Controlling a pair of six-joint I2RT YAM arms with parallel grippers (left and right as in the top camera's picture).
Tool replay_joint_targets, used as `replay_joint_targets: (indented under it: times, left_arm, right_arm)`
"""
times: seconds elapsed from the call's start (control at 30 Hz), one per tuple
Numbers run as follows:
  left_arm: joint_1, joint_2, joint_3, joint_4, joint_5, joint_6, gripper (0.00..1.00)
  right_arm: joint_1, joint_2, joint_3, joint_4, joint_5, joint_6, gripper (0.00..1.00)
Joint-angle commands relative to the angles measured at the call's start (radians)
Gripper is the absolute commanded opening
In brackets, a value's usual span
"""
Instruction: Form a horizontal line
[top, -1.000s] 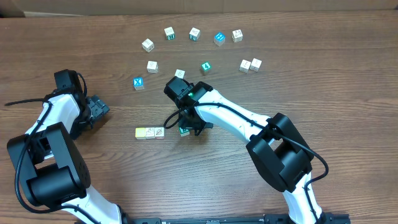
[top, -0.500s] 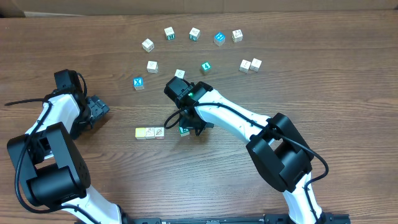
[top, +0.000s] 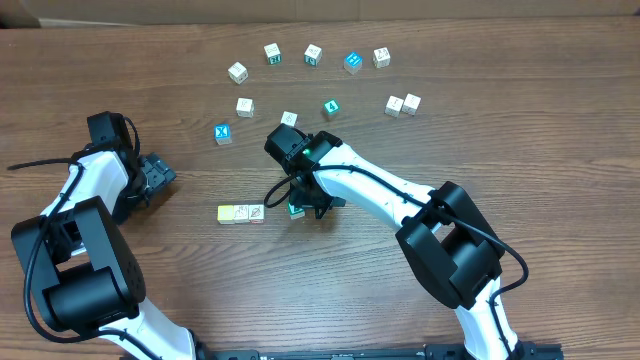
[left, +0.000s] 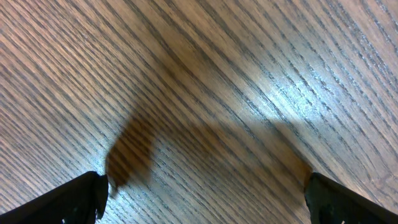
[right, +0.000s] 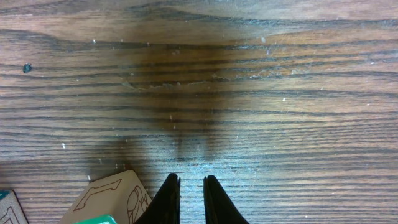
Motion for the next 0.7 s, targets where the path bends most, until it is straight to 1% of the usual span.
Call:
replay_joint_targets:
  times: [0.0, 0.67]
  left_arm:
    - [-0.004, 0.018, -0.006, -0.006, -0.006, -0.002, 1.0]
    - [-0.009, 0.018, -0.006, -0.006, -0.006, -0.003, 1.0]
  right_arm:
    - [-0.002, -0.028, -0.006, 0.003, 0.014, 0.003, 0.11]
    - [-0.002, -0.028, -0.006, 0.01, 0.014, 0.003, 0.11]
